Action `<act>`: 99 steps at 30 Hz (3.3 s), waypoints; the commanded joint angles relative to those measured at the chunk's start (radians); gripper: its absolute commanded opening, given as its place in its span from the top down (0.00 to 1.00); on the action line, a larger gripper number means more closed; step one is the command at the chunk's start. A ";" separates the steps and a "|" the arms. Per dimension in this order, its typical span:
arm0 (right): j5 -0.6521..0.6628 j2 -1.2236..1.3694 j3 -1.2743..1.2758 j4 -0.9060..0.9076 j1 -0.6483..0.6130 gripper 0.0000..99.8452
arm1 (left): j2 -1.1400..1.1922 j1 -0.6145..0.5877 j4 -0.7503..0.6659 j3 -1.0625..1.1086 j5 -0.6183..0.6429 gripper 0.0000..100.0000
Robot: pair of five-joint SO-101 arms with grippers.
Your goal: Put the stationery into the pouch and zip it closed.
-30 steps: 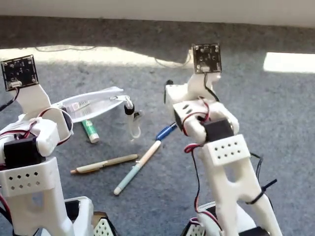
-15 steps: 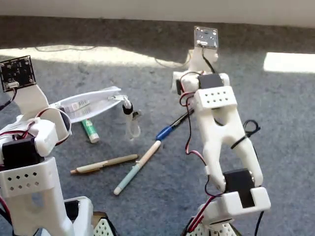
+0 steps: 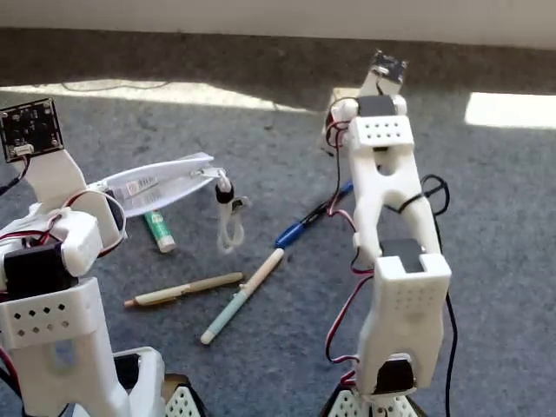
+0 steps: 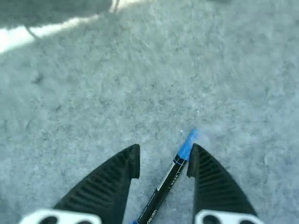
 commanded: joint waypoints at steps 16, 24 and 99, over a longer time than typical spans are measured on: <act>-0.014 0.407 -0.519 0.259 -0.013 0.84 | 0.016 -0.015 -0.046 0.054 -0.008 0.99; -0.014 0.490 -0.619 0.266 -0.008 0.84 | 0.016 -0.015 -0.044 0.056 -0.009 0.99; 0.157 -0.183 -0.211 0.427 -0.151 0.99 | 0.016 -0.042 -0.051 0.056 -0.009 0.99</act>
